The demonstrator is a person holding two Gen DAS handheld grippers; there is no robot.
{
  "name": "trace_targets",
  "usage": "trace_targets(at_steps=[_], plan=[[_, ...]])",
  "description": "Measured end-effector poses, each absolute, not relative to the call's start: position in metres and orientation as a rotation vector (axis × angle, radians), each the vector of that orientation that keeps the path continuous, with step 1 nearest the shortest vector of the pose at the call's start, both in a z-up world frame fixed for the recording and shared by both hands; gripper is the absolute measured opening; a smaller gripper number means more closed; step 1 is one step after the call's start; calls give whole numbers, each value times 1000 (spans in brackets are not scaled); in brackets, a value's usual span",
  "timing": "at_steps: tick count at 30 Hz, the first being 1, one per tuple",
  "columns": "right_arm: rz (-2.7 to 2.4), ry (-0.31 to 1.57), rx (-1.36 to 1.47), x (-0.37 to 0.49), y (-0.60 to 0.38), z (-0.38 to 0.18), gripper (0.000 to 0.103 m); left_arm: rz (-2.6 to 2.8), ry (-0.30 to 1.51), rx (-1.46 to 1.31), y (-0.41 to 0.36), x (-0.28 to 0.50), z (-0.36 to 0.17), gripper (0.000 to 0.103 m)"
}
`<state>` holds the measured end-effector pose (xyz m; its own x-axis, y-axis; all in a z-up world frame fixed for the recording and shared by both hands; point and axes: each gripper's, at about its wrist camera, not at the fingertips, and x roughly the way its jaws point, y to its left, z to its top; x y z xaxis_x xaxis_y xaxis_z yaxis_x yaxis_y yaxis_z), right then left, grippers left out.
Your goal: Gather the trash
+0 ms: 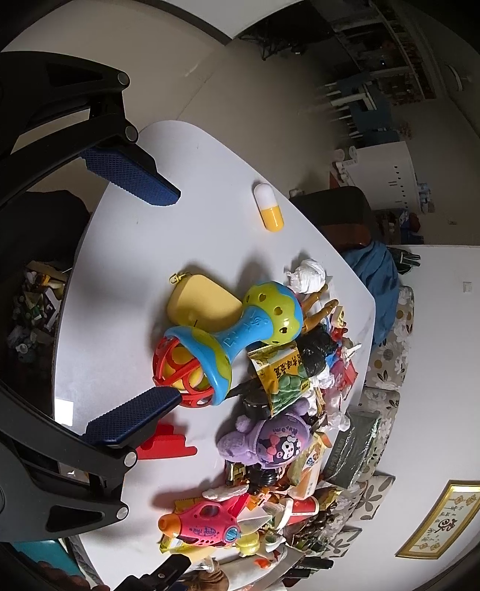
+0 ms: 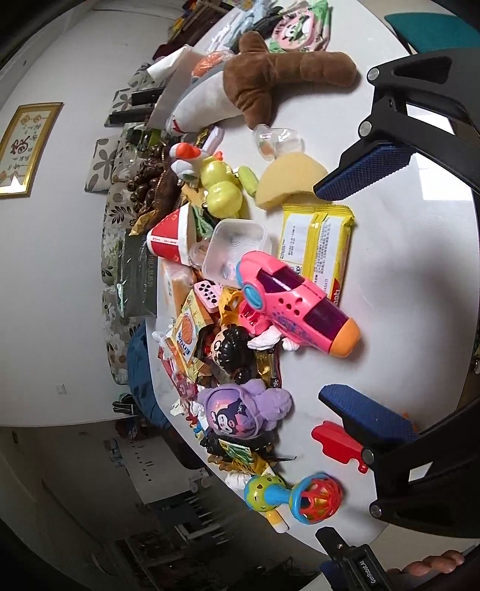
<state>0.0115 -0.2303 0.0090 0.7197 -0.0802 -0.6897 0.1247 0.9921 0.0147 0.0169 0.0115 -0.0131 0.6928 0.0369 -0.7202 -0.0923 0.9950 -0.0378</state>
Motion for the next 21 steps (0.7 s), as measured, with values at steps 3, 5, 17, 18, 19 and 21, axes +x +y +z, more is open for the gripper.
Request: trace_targets(at_steps=[3,5,17,18,19,21], plan=[[-120,736,41,10,-227,13,99,74,800,-75,11,17,-12,96],[-111,741,58,12,-227,13,99,74,801,-74,11,18,-11,96],[-95,761,73,16,-227,9,99,77,803,-80,12,18,-13,96],[-95,761,73,17,-227,9,99,77,803,-79,12,19,-13,96],[-95,760,73,17,-227,9,99,78,803,-78,12,19,-14,96],[-95,764,73,19,-227,8,99,81,802,-72,11,20,-14,96]])
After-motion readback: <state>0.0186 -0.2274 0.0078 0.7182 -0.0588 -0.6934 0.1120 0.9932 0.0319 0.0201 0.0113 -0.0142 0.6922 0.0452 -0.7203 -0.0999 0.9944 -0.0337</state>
